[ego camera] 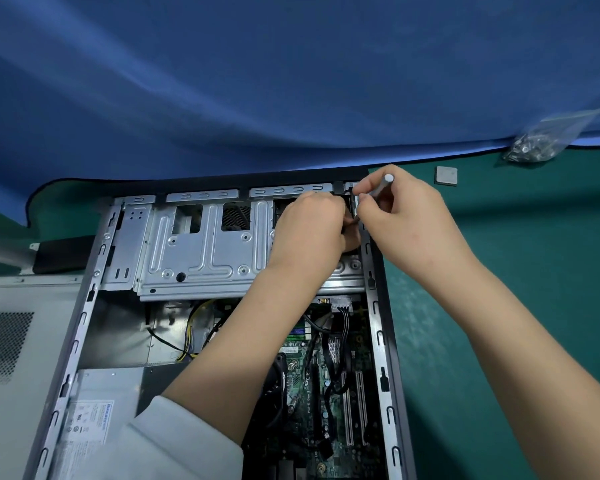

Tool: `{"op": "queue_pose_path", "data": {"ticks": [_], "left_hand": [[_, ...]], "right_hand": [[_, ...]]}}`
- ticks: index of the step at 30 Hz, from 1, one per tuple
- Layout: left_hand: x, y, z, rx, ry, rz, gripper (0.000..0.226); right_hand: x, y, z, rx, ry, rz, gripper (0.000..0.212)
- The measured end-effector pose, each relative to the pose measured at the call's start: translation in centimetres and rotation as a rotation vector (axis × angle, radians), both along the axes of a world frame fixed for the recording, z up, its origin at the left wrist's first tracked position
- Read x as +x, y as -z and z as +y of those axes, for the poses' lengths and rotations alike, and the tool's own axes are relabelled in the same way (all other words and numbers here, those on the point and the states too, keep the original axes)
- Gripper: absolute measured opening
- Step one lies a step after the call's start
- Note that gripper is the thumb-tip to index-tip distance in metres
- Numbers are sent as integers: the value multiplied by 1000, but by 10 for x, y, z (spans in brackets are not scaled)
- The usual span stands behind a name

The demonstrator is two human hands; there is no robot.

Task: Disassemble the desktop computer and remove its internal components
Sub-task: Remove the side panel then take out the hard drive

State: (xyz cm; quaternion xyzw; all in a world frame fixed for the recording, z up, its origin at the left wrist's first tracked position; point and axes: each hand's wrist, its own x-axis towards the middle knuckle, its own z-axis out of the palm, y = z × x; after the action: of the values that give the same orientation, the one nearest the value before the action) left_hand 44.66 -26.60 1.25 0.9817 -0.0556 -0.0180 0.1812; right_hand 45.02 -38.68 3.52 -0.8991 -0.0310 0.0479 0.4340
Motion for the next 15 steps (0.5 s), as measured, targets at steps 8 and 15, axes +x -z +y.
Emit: {"op": "queue_pose_path", "data": {"ticks": [8,15], "left_hand": [[-14,-6,24,-413,-263,21,15],[-38,-12,59,-1142,-519,195,23]], "right_hand": [[-16,-5,-5,450,77,-60,16],[-28,-3,27,466,-110,-1,26]]}}
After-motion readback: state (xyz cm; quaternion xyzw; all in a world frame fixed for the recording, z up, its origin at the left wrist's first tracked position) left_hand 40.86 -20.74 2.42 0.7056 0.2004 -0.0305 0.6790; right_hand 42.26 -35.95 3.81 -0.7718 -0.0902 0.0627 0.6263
